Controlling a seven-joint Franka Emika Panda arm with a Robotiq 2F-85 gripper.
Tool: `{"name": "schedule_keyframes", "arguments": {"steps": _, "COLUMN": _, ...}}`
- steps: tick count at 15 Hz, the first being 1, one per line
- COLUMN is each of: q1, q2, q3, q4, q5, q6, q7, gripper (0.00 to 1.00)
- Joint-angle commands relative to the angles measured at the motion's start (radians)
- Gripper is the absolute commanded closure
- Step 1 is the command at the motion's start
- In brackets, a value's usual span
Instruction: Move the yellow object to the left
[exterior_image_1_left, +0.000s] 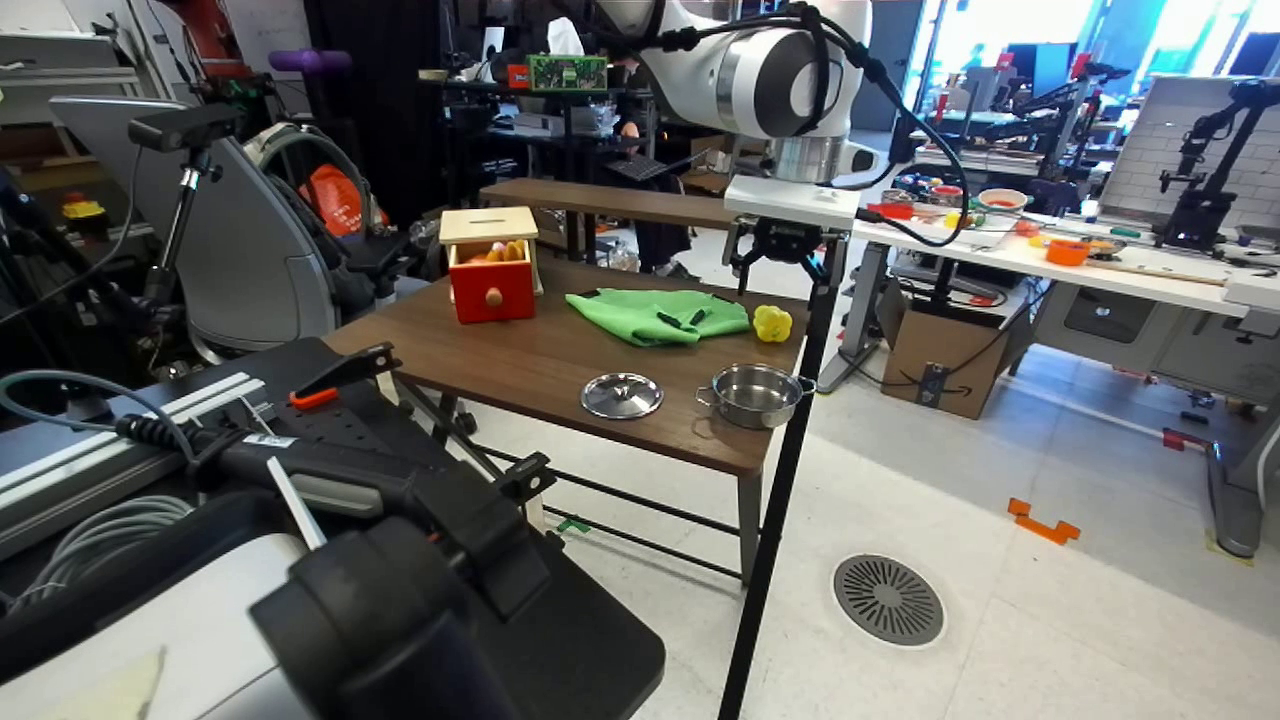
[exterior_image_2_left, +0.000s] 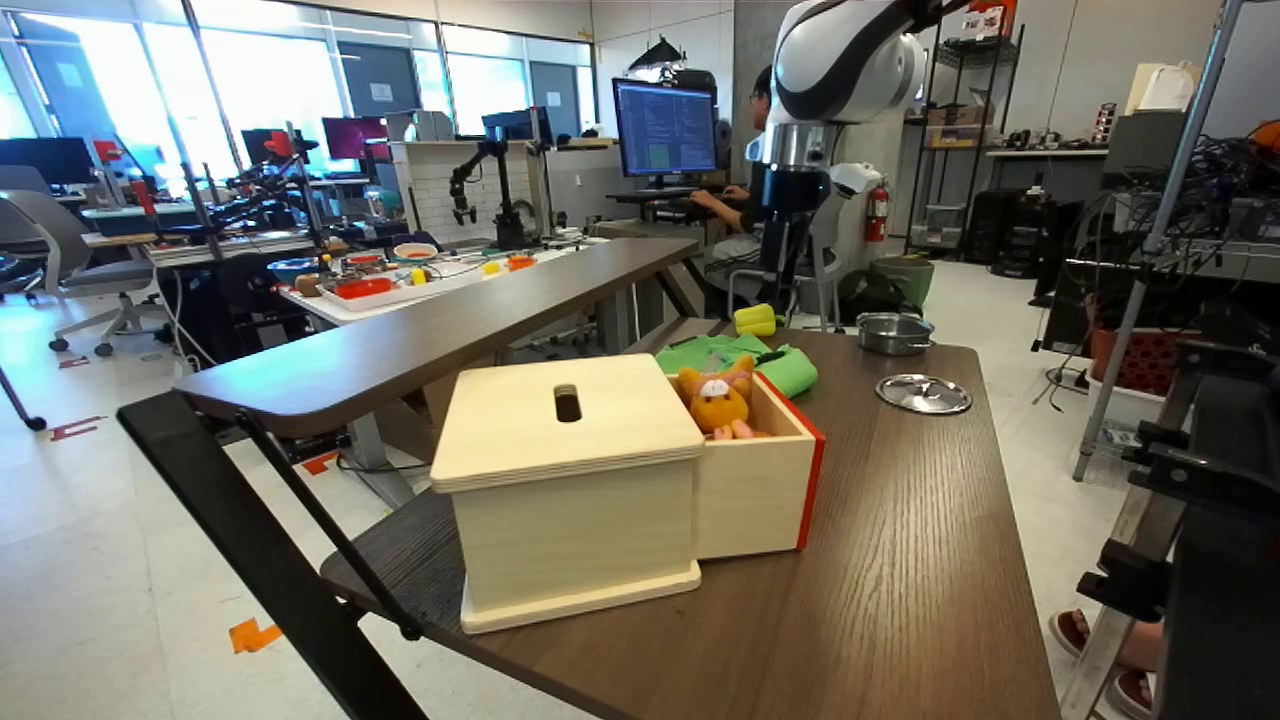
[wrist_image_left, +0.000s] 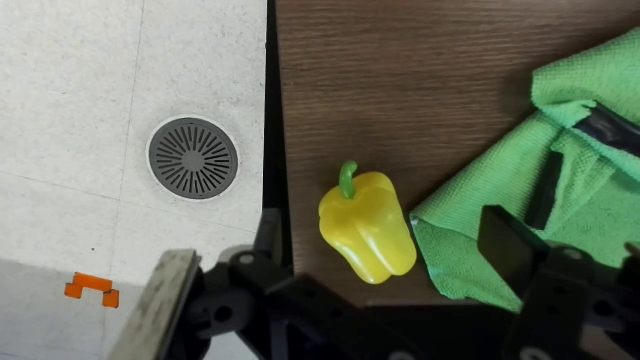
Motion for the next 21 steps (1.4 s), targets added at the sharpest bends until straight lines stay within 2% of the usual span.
{"name": "schedule_keyframes", "arguments": {"steps": 1, "q1": -0.001, "q2": 0.075, "q3": 0.009, "q4": 0.130, "q5": 0.010, "q6": -0.069, "q7": -0.025, "gripper": 0.00}}
{"name": "schedule_keyframes", "arguments": {"steps": 11, "q1": 0.034, "q2": 0.193, "q3": -0.015, "q4": 0.290, "q5": -0.007, "q6": -0.085, "q7": 0.005, "gripper": 0.00}}
{"name": "schedule_keyframes", "arguments": {"steps": 12, "q1": 0.036, "q2": 0.202, "q3": -0.015, "q4": 0.300, "q5": -0.007, "q6": -0.088, "q7": 0.003, "gripper": 0.18}}
{"name": "schedule_keyframes", "arguments": {"steps": 18, "q1": 0.040, "q2": 0.243, "q3": -0.025, "q4": 0.366, "q5": -0.008, "q6": -0.109, "q7": 0.004, "gripper": 0.66}}
{"name": "schedule_keyframes", "arguments": {"steps": 19, "q1": 0.039, "q2": 0.248, "q3": -0.028, "q4": 0.375, "q5": -0.008, "q6": -0.112, "q7": 0.004, "gripper": 0.72}}
{"name": "schedule_keyframes", "arguments": {"steps": 21, "q1": 0.037, "q2": 0.238, "q3": -0.032, "q4": 0.363, "q5": -0.011, "q6": -0.104, "q7": 0.007, "gripper": 0.74}}
